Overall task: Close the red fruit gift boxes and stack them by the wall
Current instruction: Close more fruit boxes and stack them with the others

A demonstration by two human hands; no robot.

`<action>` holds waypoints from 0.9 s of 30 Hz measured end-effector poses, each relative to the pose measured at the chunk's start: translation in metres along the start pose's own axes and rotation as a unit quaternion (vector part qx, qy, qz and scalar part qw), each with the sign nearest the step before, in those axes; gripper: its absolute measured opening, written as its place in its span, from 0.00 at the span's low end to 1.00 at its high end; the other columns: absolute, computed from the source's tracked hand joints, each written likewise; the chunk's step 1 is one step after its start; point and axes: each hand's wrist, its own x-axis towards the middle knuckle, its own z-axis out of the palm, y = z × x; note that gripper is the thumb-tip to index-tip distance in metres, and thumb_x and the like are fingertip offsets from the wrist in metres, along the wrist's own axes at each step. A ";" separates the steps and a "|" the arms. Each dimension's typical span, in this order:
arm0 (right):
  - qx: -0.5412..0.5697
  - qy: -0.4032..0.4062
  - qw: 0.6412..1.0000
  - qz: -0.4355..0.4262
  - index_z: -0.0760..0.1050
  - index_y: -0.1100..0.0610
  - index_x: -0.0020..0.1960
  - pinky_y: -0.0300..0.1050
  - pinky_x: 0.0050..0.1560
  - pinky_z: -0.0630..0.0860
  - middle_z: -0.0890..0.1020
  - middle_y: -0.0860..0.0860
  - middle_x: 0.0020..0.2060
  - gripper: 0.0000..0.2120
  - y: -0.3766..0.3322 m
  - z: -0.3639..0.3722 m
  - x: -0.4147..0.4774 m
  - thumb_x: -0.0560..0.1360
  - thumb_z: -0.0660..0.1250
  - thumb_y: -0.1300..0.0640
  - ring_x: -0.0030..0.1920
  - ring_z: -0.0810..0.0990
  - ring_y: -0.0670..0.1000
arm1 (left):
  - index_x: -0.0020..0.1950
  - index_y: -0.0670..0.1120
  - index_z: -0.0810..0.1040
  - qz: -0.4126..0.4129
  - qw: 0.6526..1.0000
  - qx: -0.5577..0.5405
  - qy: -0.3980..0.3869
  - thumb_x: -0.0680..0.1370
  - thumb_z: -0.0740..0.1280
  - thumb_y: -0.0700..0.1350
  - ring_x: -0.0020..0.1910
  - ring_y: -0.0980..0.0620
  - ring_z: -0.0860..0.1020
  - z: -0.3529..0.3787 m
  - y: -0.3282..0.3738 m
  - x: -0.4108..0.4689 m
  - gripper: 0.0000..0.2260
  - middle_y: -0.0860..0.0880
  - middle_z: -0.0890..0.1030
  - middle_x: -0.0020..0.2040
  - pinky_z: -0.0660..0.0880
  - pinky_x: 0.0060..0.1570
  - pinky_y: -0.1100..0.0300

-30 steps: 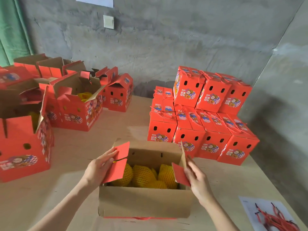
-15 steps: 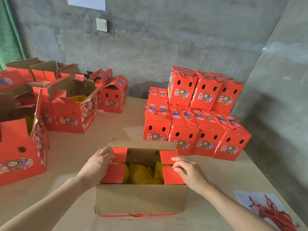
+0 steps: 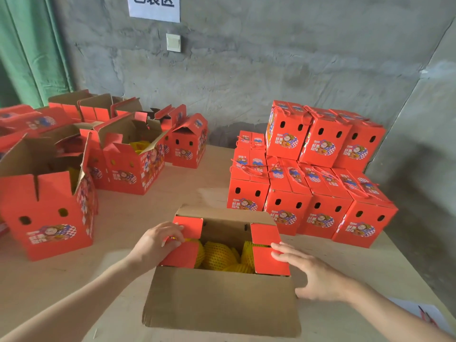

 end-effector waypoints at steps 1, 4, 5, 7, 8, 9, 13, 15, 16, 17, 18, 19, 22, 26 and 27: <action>0.028 -0.014 0.999 0.008 0.56 0.36 0.73 0.24 0.69 0.46 0.50 0.25 0.71 0.36 0.000 -0.005 0.000 0.71 0.69 0.55 0.71 0.44 0.28 | 0.45 0.45 0.83 -0.006 1.000 0.004 -0.004 0.74 0.70 0.33 0.60 0.54 0.75 0.000 -0.001 0.000 0.08 0.49 0.79 0.58 0.67 0.59 0.64; 0.079 -0.044 0.996 0.020 0.61 0.39 0.72 0.37 0.74 0.54 0.55 0.28 0.71 0.38 -0.010 -0.018 0.006 0.67 0.68 0.32 0.72 0.50 0.30 | 0.48 0.43 0.84 -0.021 0.999 0.017 -0.033 0.75 0.70 0.35 0.62 0.53 0.74 -0.001 -0.008 -0.001 0.06 0.49 0.78 0.60 0.68 0.61 0.63; 0.088 -0.032 0.995 0.019 0.64 0.42 0.72 0.33 0.69 0.61 0.59 0.30 0.70 0.43 -0.015 -0.022 0.007 0.61 0.64 0.24 0.69 0.58 0.28 | 0.49 0.43 0.83 -0.041 0.998 -0.012 -0.042 0.75 0.69 0.36 0.62 0.51 0.75 -0.002 -0.009 -0.001 0.06 0.49 0.78 0.60 0.70 0.61 0.60; 0.073 0.021 0.997 0.000 0.74 0.47 0.66 0.23 0.46 0.69 0.73 0.27 0.57 0.48 -0.017 -0.024 0.006 0.56 0.60 0.19 0.45 0.73 0.24 | 0.52 0.45 0.82 -0.112 0.984 -0.132 -0.047 0.78 0.66 0.40 0.60 0.49 0.77 -0.007 -0.005 -0.003 0.07 0.50 0.80 0.58 0.74 0.60 0.54; 0.057 0.054 0.997 -0.010 0.80 0.47 0.57 0.24 0.41 0.69 0.78 0.26 0.44 0.43 -0.018 -0.021 0.006 0.56 0.59 0.18 0.36 0.75 0.27 | 0.53 0.47 0.82 -0.142 0.971 -0.186 -0.047 0.80 0.62 0.46 0.59 0.50 0.78 -0.008 -0.003 -0.004 0.10 0.51 0.81 0.56 0.73 0.60 0.54; 0.052 0.083 0.995 -0.008 0.82 0.46 0.49 0.27 0.43 0.71 0.79 0.29 0.38 0.37 -0.021 -0.019 0.006 0.57 0.59 0.19 0.35 0.77 0.30 | 0.52 0.48 0.83 -0.162 0.961 -0.220 -0.042 0.80 0.57 0.52 0.57 0.51 0.78 -0.009 -0.002 -0.004 0.16 0.52 0.83 0.54 0.72 0.61 0.55; 0.136 0.145 0.979 0.039 0.75 0.65 0.38 0.31 0.53 0.65 0.78 0.28 0.38 0.47 -0.021 -0.008 0.009 0.58 0.56 0.18 0.43 0.74 0.29 | 0.53 0.45 0.82 -0.213 0.926 -0.307 -0.058 0.73 0.48 0.65 0.57 0.53 0.78 -0.008 -0.004 -0.005 0.32 0.49 0.84 0.51 0.66 0.66 0.56; 0.191 0.177 0.963 0.073 0.65 0.60 0.31 0.24 0.50 0.64 0.76 0.27 0.33 0.41 -0.028 -0.004 0.009 0.61 0.54 0.19 0.40 0.73 0.28 | 0.54 0.48 0.80 -0.217 0.920 -0.323 -0.054 0.73 0.48 0.64 0.56 0.55 0.78 -0.005 -0.004 -0.006 0.29 0.51 0.84 0.50 0.65 0.67 0.57; 0.223 0.184 0.953 0.088 0.67 0.53 0.31 0.22 0.50 0.64 0.76 0.27 0.34 0.33 -0.030 -0.001 0.010 0.65 0.55 0.22 0.42 0.74 0.28 | 0.53 0.48 0.80 -0.219 0.917 -0.330 -0.043 0.73 0.48 0.64 0.55 0.56 0.78 -0.004 -0.003 -0.006 0.29 0.52 0.85 0.49 0.65 0.66 0.58; 0.269 0.187 0.939 0.102 0.74 0.49 0.38 0.22 0.50 0.65 0.78 0.27 0.40 0.25 -0.034 -0.001 0.013 0.70 0.56 0.27 0.46 0.74 0.29 | 0.53 0.49 0.80 -0.222 0.914 -0.337 -0.037 0.73 0.47 0.64 0.54 0.57 0.78 -0.003 -0.003 -0.006 0.29 0.53 0.85 0.49 0.65 0.65 0.58; 0.310 0.199 0.923 0.111 0.76 0.45 0.49 0.25 0.52 0.65 0.78 0.28 0.47 0.17 -0.036 0.001 0.017 0.74 0.58 0.34 0.51 0.74 0.30 | 0.54 0.50 0.79 -0.224 0.911 -0.343 -0.038 0.74 0.46 0.65 0.54 0.58 0.78 -0.002 -0.003 -0.006 0.29 0.55 0.84 0.51 0.65 0.64 0.59; 0.325 0.230 0.909 0.122 0.73 0.42 0.58 0.27 0.52 0.65 0.75 0.30 0.54 0.12 -0.038 0.004 0.022 0.78 0.60 0.41 0.54 0.73 0.32 | 0.56 0.52 0.78 -0.224 0.911 -0.344 -0.048 0.74 0.44 0.65 0.55 0.60 0.77 -0.002 -0.003 -0.006 0.30 0.57 0.82 0.53 0.65 0.64 0.60; 0.239 0.368 0.886 0.148 0.69 0.48 0.66 0.30 0.46 0.68 0.77 0.44 0.57 0.15 -0.049 0.019 0.039 0.80 0.61 0.56 0.50 0.79 0.44 | 0.55 0.48 0.79 -0.212 0.927 -0.308 -0.036 0.76 0.48 0.64 0.51 0.58 0.79 0.000 -0.004 -0.005 0.28 0.54 0.82 0.49 0.70 0.59 0.61; 0.150 0.436 0.874 0.155 0.76 0.56 0.61 0.28 0.50 0.64 0.78 0.51 0.54 0.12 -0.059 0.040 0.051 0.80 0.60 0.61 0.54 0.75 0.49 | 0.56 0.48 0.75 -0.185 0.960 -0.208 0.045 0.80 0.60 0.52 0.52 0.43 0.80 0.008 -0.004 -0.003 0.11 0.41 0.81 0.54 0.75 0.56 0.45; 0.143 0.443 0.872 0.153 0.77 0.57 0.60 0.26 0.51 0.64 0.77 0.52 0.53 0.11 -0.059 0.040 0.051 0.79 0.61 0.61 0.54 0.75 0.51 | 0.63 0.50 0.71 -0.174 0.962 -0.205 0.054 0.81 0.60 0.47 0.54 0.43 0.79 0.008 -0.001 -0.002 0.11 0.43 0.80 0.57 0.75 0.58 0.45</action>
